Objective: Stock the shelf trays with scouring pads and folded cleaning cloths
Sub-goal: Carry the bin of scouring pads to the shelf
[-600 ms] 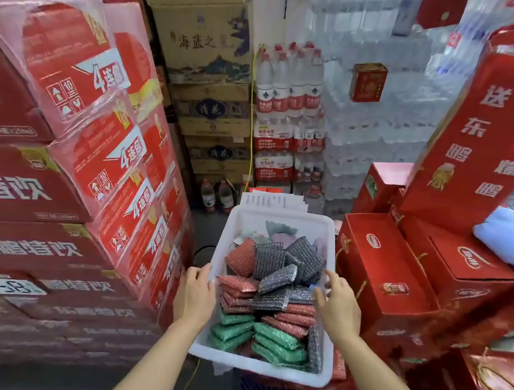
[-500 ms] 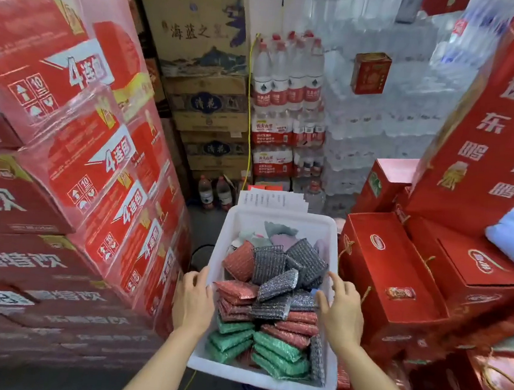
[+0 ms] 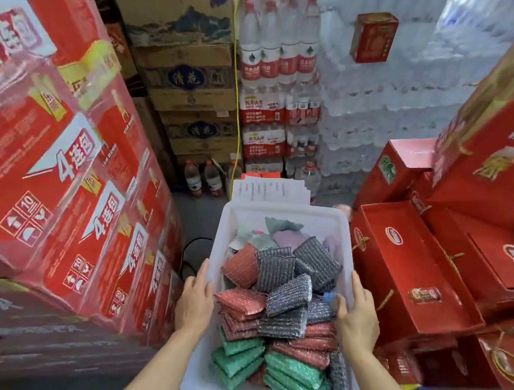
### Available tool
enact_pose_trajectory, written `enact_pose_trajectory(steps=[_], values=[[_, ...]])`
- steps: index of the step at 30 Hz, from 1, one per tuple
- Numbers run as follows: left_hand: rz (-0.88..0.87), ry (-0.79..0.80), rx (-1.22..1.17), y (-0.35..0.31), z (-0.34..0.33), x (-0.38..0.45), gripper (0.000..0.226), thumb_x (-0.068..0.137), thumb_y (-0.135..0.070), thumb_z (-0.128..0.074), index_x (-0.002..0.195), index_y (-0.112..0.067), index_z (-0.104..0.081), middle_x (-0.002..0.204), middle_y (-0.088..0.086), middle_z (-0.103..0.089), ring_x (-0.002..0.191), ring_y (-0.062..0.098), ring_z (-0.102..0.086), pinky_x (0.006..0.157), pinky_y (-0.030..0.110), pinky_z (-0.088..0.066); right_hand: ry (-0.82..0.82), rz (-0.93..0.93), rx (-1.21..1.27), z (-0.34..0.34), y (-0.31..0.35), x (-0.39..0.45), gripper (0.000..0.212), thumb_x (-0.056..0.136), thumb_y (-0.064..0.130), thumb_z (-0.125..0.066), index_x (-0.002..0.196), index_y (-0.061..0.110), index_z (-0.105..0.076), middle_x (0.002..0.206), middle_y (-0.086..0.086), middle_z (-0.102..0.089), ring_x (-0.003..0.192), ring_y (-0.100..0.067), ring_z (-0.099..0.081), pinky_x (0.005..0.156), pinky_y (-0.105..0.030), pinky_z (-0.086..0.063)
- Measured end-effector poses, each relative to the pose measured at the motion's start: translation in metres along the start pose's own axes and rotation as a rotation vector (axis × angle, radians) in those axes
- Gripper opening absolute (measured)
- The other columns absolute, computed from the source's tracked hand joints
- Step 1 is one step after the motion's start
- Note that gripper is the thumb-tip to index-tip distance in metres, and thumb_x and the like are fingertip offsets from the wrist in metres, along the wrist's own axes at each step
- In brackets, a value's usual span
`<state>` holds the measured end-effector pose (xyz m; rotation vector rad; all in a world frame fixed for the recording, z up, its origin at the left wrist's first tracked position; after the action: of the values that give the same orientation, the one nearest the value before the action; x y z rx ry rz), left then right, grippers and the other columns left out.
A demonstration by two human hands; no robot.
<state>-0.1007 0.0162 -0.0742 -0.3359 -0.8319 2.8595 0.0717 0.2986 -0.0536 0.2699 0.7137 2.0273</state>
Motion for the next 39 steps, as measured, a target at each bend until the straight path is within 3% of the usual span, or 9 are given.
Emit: enact_pose_trajectory(steps=[5,9,15,22,25,28,32,35,39], values=[[0.019,-0.081,-0.067,0.003,0.009,-0.014,0.051,0.100,-0.049,-0.036,0.150,-0.045,-0.026,0.132,0.008,-0.055,0.116,0.031,-0.057,0.082,0.038,-0.051,-0.017,0.002,0.101,0.003,0.000,-0.007,0.059,0.092,0.029,-0.059,0.147,0.029,-0.036,0.108,0.001,-0.056,0.088,-0.022,-0.057,0.067,-0.036,-0.046],[0.031,-0.147,-0.094,-0.002,0.026,-0.049,0.052,0.099,-0.047,-0.041,0.149,-0.045,-0.027,0.120,0.004,-0.059,0.096,0.023,-0.060,0.073,0.033,-0.051,-0.025,0.064,0.197,0.011,-0.002,-0.019,0.060,0.090,0.021,-0.065,0.144,0.023,-0.041,0.105,-0.003,-0.058,0.088,-0.023,-0.057,0.068,-0.036,-0.043],[0.150,-0.240,-0.136,0.001,0.040,-0.136,0.054,0.100,-0.048,-0.042,0.151,-0.044,-0.024,0.139,0.000,-0.052,0.125,0.028,-0.052,0.093,0.044,-0.048,0.043,0.192,0.210,0.035,-0.012,-0.052,0.058,0.089,0.016,-0.065,0.143,0.020,-0.044,0.108,-0.007,-0.058,0.090,-0.024,-0.055,0.070,-0.034,-0.040],[0.289,-0.367,-0.180,0.042,0.026,-0.253,0.052,0.098,-0.048,-0.046,0.147,-0.047,-0.031,0.124,0.002,-0.062,0.110,0.025,-0.059,0.076,0.032,-0.046,0.151,0.320,0.169,0.058,-0.038,-0.116,0.057,0.089,0.020,-0.065,0.142,0.026,-0.044,0.109,-0.006,-0.058,0.083,-0.020,-0.052,0.067,-0.032,-0.038],[0.333,-0.441,-0.279,0.060,0.026,-0.302,0.051,0.097,-0.044,-0.050,0.144,-0.049,-0.032,0.106,0.002,-0.061,0.097,0.022,-0.059,0.071,0.028,-0.040,0.216,0.378,0.131,0.060,-0.041,-0.145,0.057,0.089,0.019,-0.065,0.142,0.024,-0.045,0.117,-0.012,-0.059,0.098,-0.031,-0.058,0.074,-0.036,-0.043],[0.412,-0.508,-0.275,0.083,0.031,-0.348,0.050,0.098,-0.043,-0.049,0.146,-0.045,-0.035,0.107,0.003,-0.062,0.096,0.024,-0.060,0.070,0.027,-0.038,0.313,0.404,0.113,0.052,-0.040,-0.177,0.056,0.091,0.022,-0.063,0.143,0.025,-0.043,0.133,-0.011,-0.056,0.114,-0.031,-0.056,0.085,-0.038,-0.046],[0.515,-0.581,-0.238,0.115,0.052,-0.401,0.051,0.099,-0.042,-0.047,0.147,-0.046,-0.031,0.100,-0.007,-0.054,0.085,0.015,-0.053,0.069,0.027,-0.035,0.456,0.459,0.097,0.034,-0.020,-0.223,0.057,0.093,0.025,-0.059,0.146,0.027,-0.038,0.129,-0.007,-0.054,0.094,-0.022,-0.055,0.078,-0.033,-0.043],[0.626,-0.626,-0.227,0.140,0.069,-0.431,0.051,0.099,-0.044,-0.044,0.148,-0.046,-0.030,0.101,-0.004,-0.052,0.092,0.025,-0.058,0.069,0.028,-0.034,0.527,0.532,0.084,0.018,0.006,-0.253,0.056,0.094,0.023,-0.058,0.146,0.026,-0.037,0.118,-0.004,-0.054,0.081,-0.014,-0.045,0.071,-0.032,-0.041],[0.737,-0.745,-0.205,0.180,0.089,-0.460,0.049,0.097,-0.050,-0.044,0.144,-0.052,-0.033,0.101,0.004,-0.059,0.088,0.029,-0.062,0.067,0.032,-0.041,0.636,0.674,0.076,-0.013,0.046,-0.292,0.057,0.096,0.024,-0.054,0.148,0.032,-0.032,0.108,-0.001,-0.050,0.080,-0.019,-0.052,0.067,-0.039,-0.045]])
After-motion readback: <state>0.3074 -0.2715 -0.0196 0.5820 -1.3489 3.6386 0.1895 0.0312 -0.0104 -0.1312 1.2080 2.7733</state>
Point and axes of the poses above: each hand's wrist, its own x-axis towards the middle knuckle, its own z-axis out of the back of the hand, y = z × x, the point moved 3 cm from there along x, towards the middle knuckle
